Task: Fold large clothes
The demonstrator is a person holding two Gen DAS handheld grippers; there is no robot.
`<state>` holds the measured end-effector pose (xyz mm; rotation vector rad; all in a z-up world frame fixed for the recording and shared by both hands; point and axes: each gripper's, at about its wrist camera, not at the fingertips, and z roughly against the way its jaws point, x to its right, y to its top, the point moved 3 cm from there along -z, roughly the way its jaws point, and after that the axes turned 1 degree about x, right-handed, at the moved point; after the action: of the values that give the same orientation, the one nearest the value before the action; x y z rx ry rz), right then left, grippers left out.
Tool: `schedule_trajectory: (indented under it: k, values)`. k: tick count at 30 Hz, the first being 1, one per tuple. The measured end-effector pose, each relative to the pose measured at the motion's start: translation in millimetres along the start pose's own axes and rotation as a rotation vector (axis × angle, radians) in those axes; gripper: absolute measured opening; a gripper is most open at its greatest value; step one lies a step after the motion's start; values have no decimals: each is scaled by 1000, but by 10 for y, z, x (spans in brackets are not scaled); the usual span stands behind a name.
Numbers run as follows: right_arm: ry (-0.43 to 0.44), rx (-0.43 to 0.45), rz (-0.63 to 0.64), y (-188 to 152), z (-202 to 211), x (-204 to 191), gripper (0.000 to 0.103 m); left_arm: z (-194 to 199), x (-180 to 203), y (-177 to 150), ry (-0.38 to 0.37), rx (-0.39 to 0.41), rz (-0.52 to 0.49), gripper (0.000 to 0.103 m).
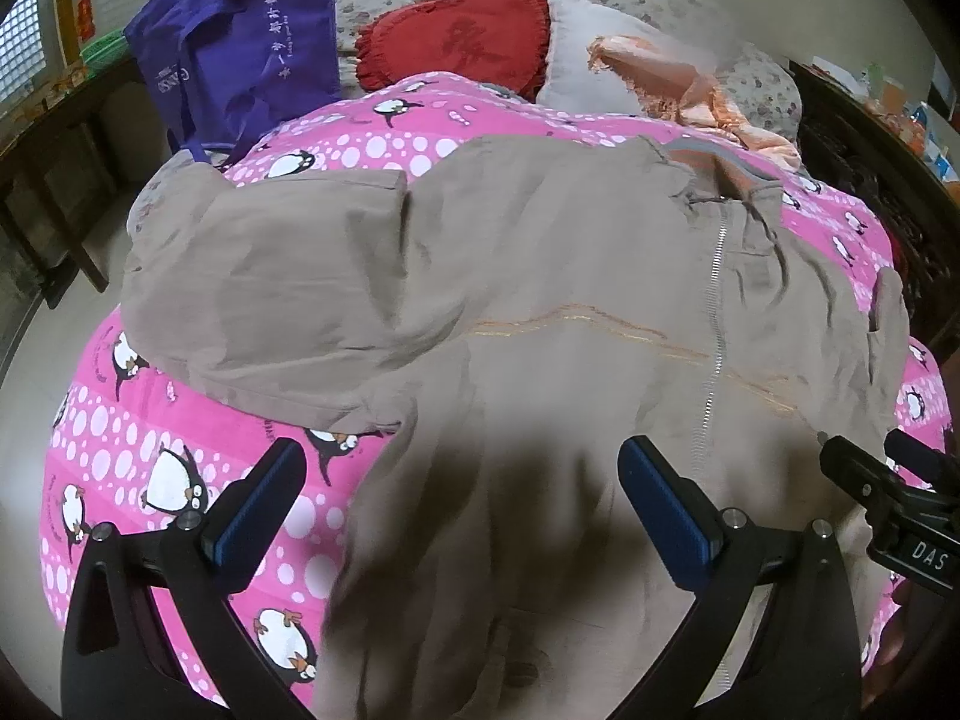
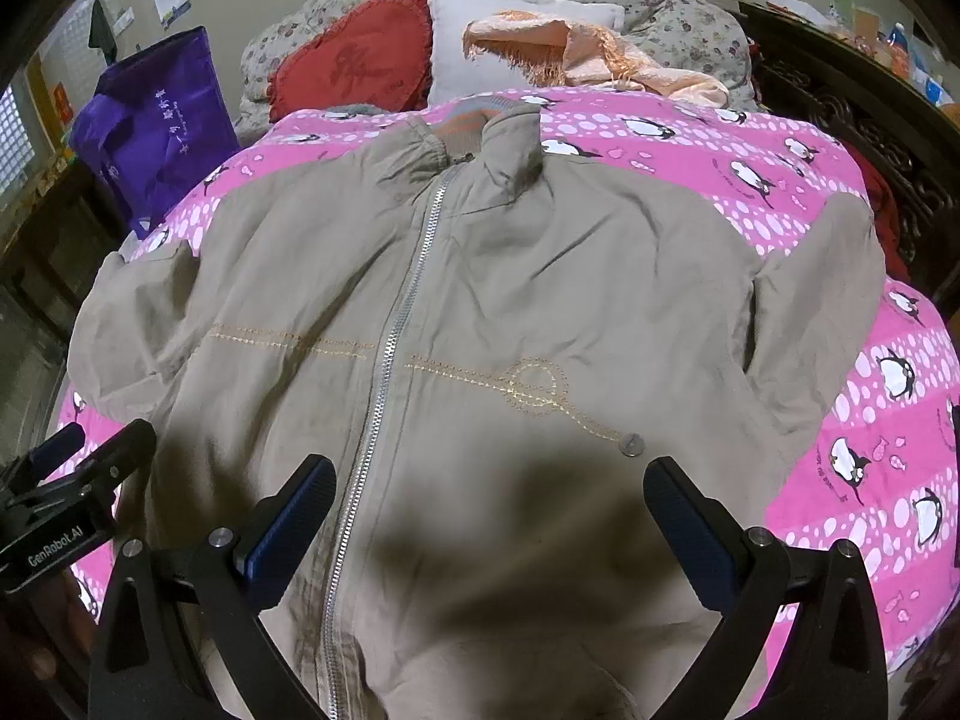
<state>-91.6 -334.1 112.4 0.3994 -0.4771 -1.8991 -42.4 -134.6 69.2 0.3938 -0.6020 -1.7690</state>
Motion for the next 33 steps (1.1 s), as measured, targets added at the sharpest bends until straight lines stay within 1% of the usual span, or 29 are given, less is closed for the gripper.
schedule_trajectory:
  k: [5, 13, 19, 22, 25, 27, 28, 30, 33]
  values:
    - [5, -6, 2, 7, -32, -38, 103, -25, -85, 6, 6, -4, 22, 103]
    - [7, -14, 9, 15, -70, -88, 103, -45, -138, 4, 10, -11, 25, 103]
    - [16, -24, 20, 9, -84, -113, 103, -55, -343, 59, 26, -9, 45, 103]
    - [22, -27, 21, 14, -90, -108, 103, -55, -573, 128, 32, -3, 79, 103]
    - [26, -32, 25, 18, -98, -110, 103, -35, -926, 230, 54, 23, 154, 103]
    - [30, -36, 27, 18, -104, -115, 103, -31, -1255, 329, 92, 47, 212, 103]
    - [33, -39, 28, 17, -110, -118, 103, -34, -1354, 352, 106, 54, 230, 103]
    - [36, -43, 29, 9, -121, -132, 103, -64, -1668, 446, 154, 77, 286, 103]
    - [43, -55, 36, 4, -149, -157, 103, -203, -2169, 617, 225, 93, 373, 103]
